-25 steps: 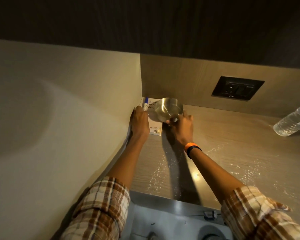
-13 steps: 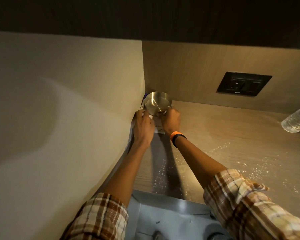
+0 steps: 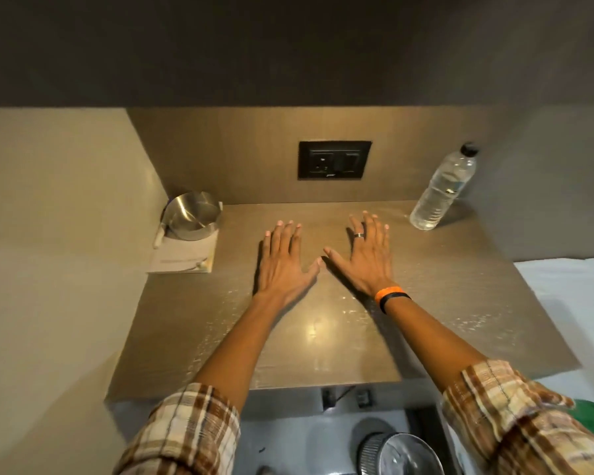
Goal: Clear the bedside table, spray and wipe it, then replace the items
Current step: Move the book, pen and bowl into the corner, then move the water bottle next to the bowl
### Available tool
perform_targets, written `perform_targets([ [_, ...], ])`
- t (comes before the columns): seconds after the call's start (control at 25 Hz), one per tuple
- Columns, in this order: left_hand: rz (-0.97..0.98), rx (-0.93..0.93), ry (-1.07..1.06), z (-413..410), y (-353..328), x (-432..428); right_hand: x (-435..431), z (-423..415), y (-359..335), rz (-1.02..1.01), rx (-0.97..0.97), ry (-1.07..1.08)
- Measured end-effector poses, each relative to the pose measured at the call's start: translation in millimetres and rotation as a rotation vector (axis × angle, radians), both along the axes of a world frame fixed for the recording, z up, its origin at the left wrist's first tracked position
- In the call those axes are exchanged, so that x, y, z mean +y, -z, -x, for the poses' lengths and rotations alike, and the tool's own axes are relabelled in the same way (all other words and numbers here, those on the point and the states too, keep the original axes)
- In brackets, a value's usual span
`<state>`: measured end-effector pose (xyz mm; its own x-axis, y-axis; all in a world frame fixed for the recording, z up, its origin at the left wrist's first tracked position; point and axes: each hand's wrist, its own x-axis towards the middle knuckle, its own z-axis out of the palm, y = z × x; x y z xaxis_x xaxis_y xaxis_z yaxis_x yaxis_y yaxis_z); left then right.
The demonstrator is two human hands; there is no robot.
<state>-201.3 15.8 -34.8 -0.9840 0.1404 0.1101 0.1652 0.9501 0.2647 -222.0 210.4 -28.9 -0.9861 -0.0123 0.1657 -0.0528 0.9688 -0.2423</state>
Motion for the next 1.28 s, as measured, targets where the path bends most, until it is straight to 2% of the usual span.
perform_targets([
  [0.16, -0.023, -0.026, 0.076, 9.7, -3.7, 77.7, 82.2, -4.4, -6.4, 0.008, 0.08, 0.274],
  [0.32, -0.021, -0.047, 0.079, 16.9, -2.9, 109.2, 130.6, 13.9, -12.6, 0.354, 0.083, 0.485],
  [0.52, -0.022, -0.023, -0.032, 14.3, 7.6, 90.4, 140.8, 52.8, -26.8, 0.816, 0.139, 0.434],
  [0.64, 0.043, -0.007, -0.093, 9.2, 11.8, 51.2, 136.1, 58.6, -31.1, 0.873, 0.168, 0.433],
  [0.76, 0.089, -0.037, -0.163, -0.6, 11.0, 0.9, 104.8, 51.4, -30.7, 0.873, 0.165, 0.366],
  [0.92, 0.082, -0.062, -0.193, -18.0, 5.6, -51.6, 17.0, 40.3, -29.9, 0.825, 0.101, 0.23],
  [1.12, 0.105, -0.072, -0.146, -25.7, 0.5, -95.9, -103.5, 31.1, -30.0, 0.786, 0.037, 0.097],
  [1.28, 0.139, -0.082, -0.104, -20.1, 6.2, -102.6, -166.2, 40.0, -34.7, 0.803, 0.015, 0.076],
])
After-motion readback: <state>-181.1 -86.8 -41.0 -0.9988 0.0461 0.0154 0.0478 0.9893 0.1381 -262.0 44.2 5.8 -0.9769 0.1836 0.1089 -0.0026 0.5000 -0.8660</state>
